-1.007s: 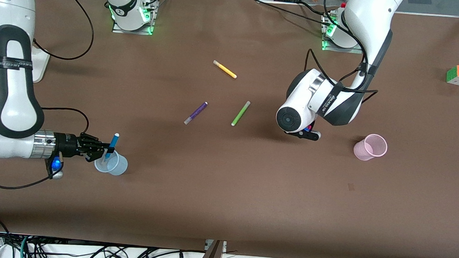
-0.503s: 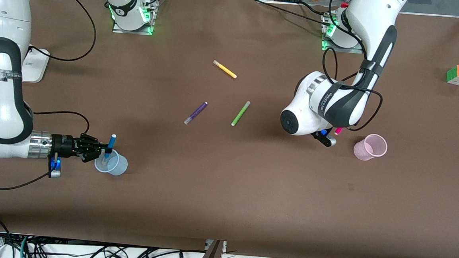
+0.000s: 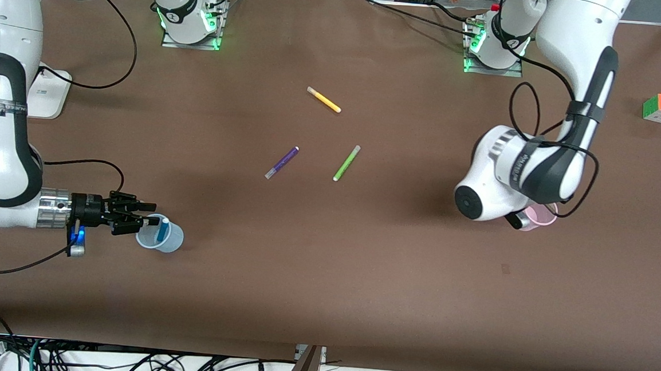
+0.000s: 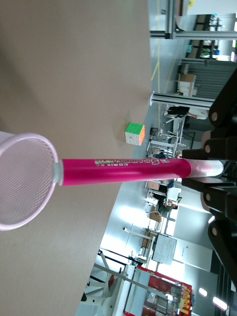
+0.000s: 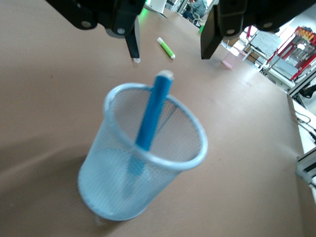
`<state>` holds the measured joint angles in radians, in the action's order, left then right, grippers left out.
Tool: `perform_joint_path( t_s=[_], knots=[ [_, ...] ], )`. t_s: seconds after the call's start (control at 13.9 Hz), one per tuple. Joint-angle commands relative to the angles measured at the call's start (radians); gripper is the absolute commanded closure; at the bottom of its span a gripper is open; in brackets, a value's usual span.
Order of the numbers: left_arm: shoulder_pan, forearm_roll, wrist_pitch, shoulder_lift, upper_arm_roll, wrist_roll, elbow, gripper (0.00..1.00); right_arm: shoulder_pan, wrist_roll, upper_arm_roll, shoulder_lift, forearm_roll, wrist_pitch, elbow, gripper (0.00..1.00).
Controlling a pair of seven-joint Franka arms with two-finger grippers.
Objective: Place pink and blue markers in matching cups
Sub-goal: 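Drop the blue marker into the blue cup while the left gripper lowers the pink, then release the pink marker into the pink cup with the left gripper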
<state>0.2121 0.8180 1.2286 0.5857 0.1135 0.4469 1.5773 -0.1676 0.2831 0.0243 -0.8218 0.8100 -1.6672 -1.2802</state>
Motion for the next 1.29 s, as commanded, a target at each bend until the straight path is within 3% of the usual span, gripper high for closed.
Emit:
perform_joint_path(
  t_s=[0.0,0.22,0.5,0.58,0.65,0.72,0.79,1.01,1.22],
  knots=[
    [0.004,0.091,-0.020,0.011,0.011,0.053,0.010,1.00,-0.010,0.010,0.000,0.039,-0.037,0.122,0.094,0.42],
    [-0.014,0.173,0.008,0.036,0.012,0.053,0.036,1.00,-0.004,0.015,0.000,0.116,-0.206,0.268,0.192,0.42],
    [-0.022,0.248,0.113,0.059,0.012,0.020,0.134,1.00,0.065,-0.005,0.011,0.300,-0.526,0.374,0.196,0.39],
    [-0.020,0.248,0.114,0.060,0.012,0.007,0.138,1.00,0.077,-0.028,0.012,0.332,-0.595,0.392,0.196,0.37],
    [-0.019,0.248,0.112,0.062,0.012,0.001,0.139,0.98,0.092,-0.069,0.012,0.363,-0.662,0.403,0.196,0.24],
    [-0.020,0.250,0.114,0.063,0.012,-0.008,0.139,0.74,0.098,-0.112,0.012,0.386,-0.723,0.412,0.196,0.00],
    [-0.020,0.248,0.112,0.062,0.012,-0.019,0.138,0.01,0.099,-0.146,0.012,0.410,-0.765,0.428,0.196,0.00],
    [-0.019,0.237,0.103,0.059,0.012,-0.059,0.139,0.00,0.097,-0.211,0.006,0.495,-0.812,0.443,0.104,0.00],
    [-0.036,0.153,0.101,0.016,0.012,-0.076,0.135,0.00,0.097,-0.211,0.005,0.594,-0.825,0.312,-0.098,0.00]
  ],
)
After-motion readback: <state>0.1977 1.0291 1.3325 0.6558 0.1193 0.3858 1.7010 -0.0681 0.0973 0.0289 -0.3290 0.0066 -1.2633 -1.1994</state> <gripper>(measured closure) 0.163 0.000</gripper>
